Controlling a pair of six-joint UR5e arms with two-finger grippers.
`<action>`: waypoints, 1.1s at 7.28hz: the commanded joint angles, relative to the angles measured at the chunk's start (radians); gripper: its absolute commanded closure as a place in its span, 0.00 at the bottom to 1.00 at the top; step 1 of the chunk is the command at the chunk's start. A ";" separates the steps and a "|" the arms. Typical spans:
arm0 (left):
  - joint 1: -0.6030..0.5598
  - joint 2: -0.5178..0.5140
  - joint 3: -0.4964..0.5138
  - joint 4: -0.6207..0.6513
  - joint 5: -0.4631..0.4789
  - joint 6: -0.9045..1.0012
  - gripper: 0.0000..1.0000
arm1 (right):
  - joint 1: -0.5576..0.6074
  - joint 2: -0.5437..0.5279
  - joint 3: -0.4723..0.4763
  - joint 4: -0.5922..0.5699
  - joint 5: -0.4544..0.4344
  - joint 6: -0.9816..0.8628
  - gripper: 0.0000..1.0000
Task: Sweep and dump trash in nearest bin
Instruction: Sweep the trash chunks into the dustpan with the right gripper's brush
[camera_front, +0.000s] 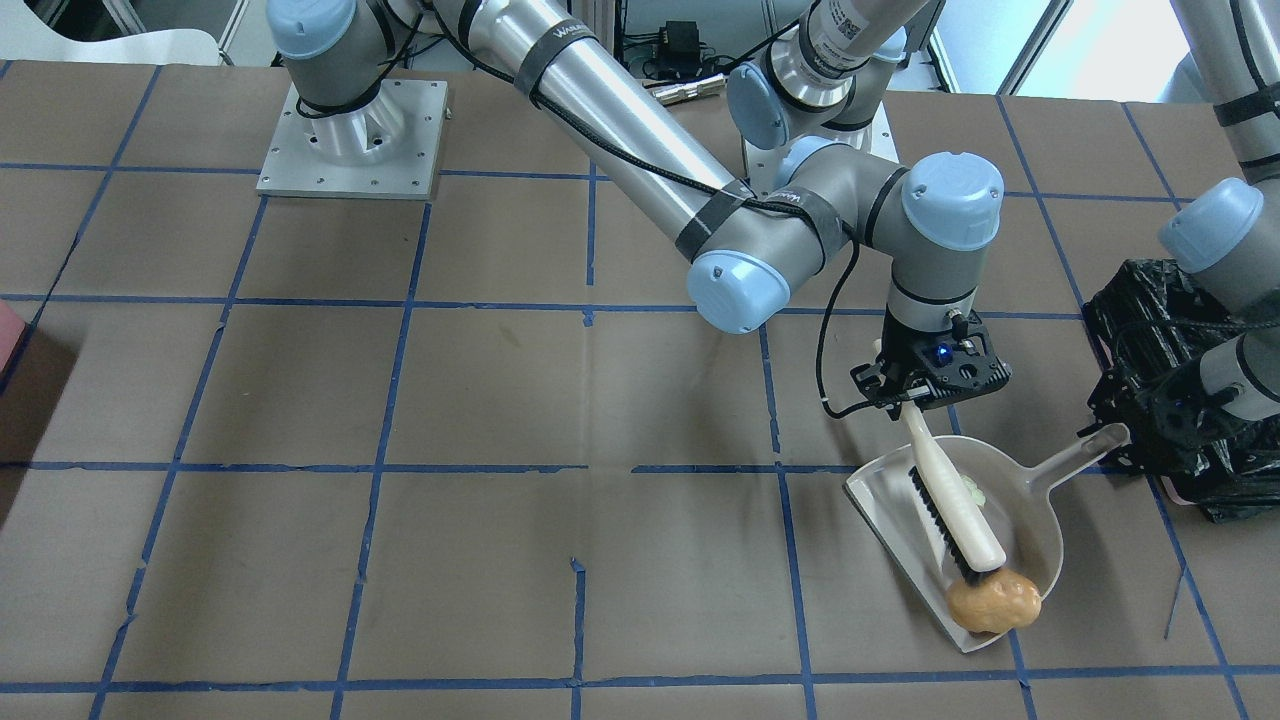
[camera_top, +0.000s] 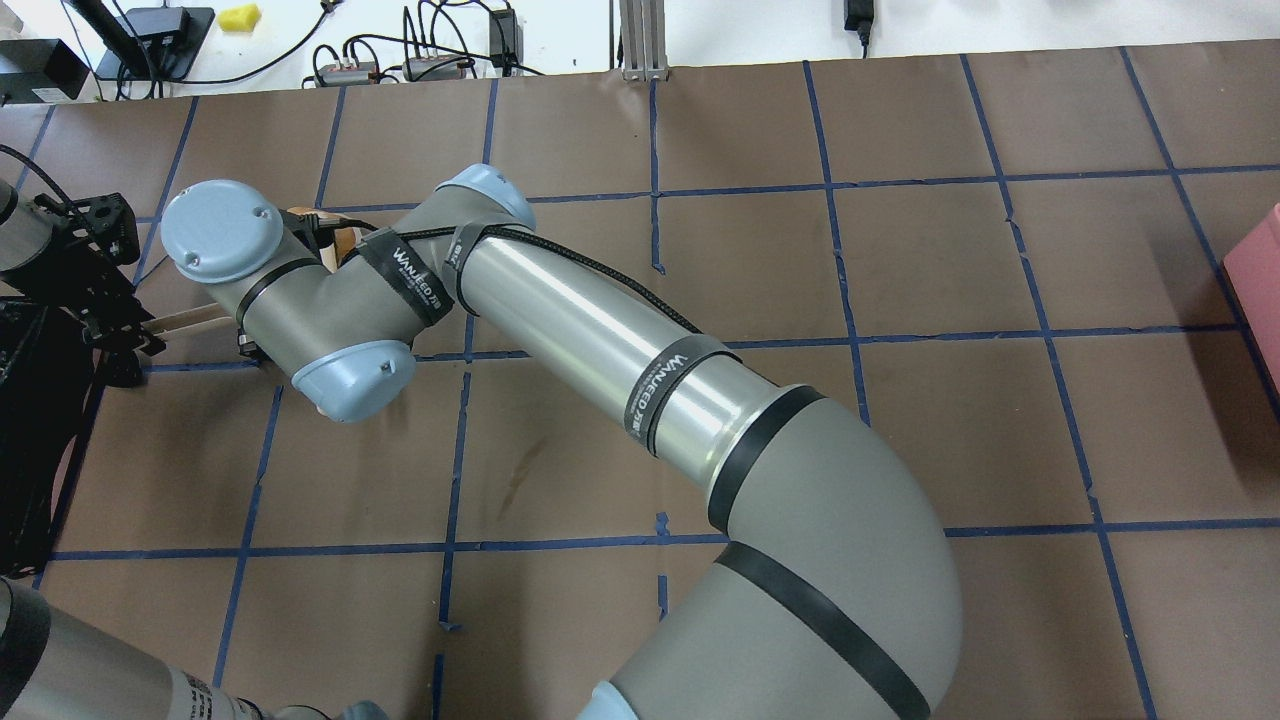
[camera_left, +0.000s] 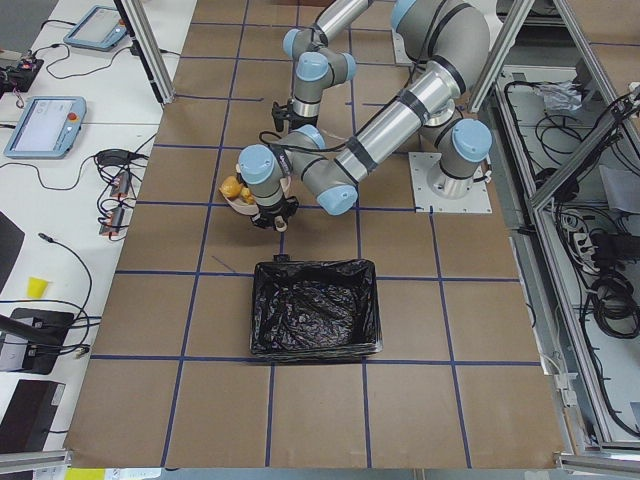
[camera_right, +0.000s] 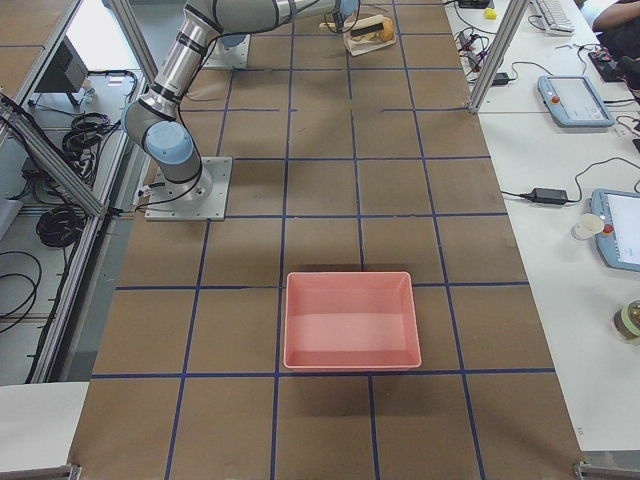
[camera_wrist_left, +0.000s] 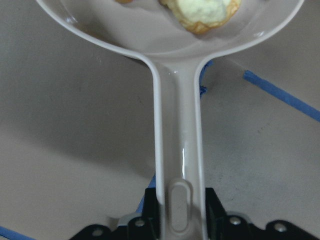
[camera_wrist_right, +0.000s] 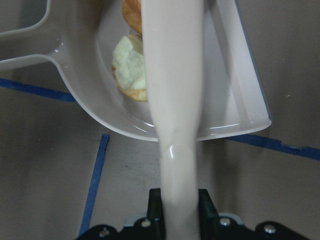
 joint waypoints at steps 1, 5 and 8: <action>0.008 -0.004 -0.005 -0.013 -0.046 -0.004 0.93 | -0.036 -0.035 0.008 0.039 -0.001 -0.016 0.89; 0.021 0.007 -0.023 0.001 -0.094 -0.004 0.93 | -0.120 -0.074 0.033 0.113 -0.003 -0.041 0.89; 0.098 0.008 -0.025 0.001 -0.224 0.004 0.93 | -0.220 -0.167 0.144 0.218 -0.012 -0.047 0.89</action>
